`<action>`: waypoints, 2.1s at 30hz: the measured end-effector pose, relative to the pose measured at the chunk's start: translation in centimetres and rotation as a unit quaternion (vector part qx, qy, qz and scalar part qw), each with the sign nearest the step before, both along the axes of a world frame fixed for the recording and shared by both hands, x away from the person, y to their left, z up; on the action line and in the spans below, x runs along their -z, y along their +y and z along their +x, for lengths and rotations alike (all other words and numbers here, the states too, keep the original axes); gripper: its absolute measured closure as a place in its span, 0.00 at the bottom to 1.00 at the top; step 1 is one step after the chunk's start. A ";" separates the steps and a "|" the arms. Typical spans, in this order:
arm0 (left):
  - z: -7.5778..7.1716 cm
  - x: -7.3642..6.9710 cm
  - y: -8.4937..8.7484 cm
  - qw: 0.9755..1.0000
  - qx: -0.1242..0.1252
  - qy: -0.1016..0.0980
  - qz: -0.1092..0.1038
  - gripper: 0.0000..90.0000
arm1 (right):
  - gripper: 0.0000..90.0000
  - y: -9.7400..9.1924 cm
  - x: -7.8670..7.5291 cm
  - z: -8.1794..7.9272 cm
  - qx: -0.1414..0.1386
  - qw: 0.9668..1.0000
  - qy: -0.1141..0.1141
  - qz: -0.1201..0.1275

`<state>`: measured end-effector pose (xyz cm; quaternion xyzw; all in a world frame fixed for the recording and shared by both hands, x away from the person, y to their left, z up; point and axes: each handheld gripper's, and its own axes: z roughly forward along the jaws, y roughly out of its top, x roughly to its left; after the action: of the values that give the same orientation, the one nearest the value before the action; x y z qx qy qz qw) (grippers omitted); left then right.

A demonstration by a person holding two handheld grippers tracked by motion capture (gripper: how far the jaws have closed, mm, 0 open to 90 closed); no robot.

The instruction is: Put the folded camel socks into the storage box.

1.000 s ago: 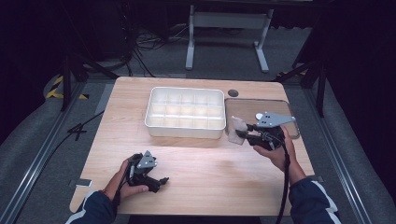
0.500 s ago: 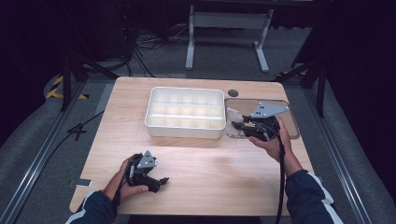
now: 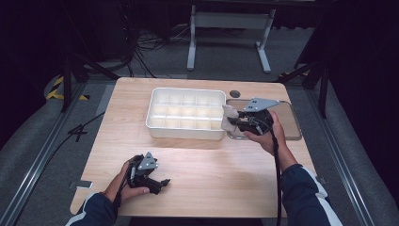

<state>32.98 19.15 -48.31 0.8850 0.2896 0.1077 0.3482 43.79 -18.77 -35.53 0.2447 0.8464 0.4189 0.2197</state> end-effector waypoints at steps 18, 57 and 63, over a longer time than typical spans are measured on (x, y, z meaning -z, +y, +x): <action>0.0 0.0 0.0 1.000 0.001 0.001 0.003 0.10 | 0.75 2.4 0.8 2.4 0.008 1.000 0.005 -0.026; 0.0 0.0 0.0 1.000 0.000 0.001 0.000 0.10 | 0.73 5.7 4.8 4.9 -0.005 0.990 0.069 -0.122; 0.0 0.0 0.0 1.000 0.000 0.002 0.001 0.10 | 0.68 5.7 4.9 5.3 -0.008 0.986 0.097 -0.134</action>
<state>32.97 19.16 -48.28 0.8856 0.2900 0.1067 0.3468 49.05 -13.10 -40.45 0.2455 0.9143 0.2776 0.1635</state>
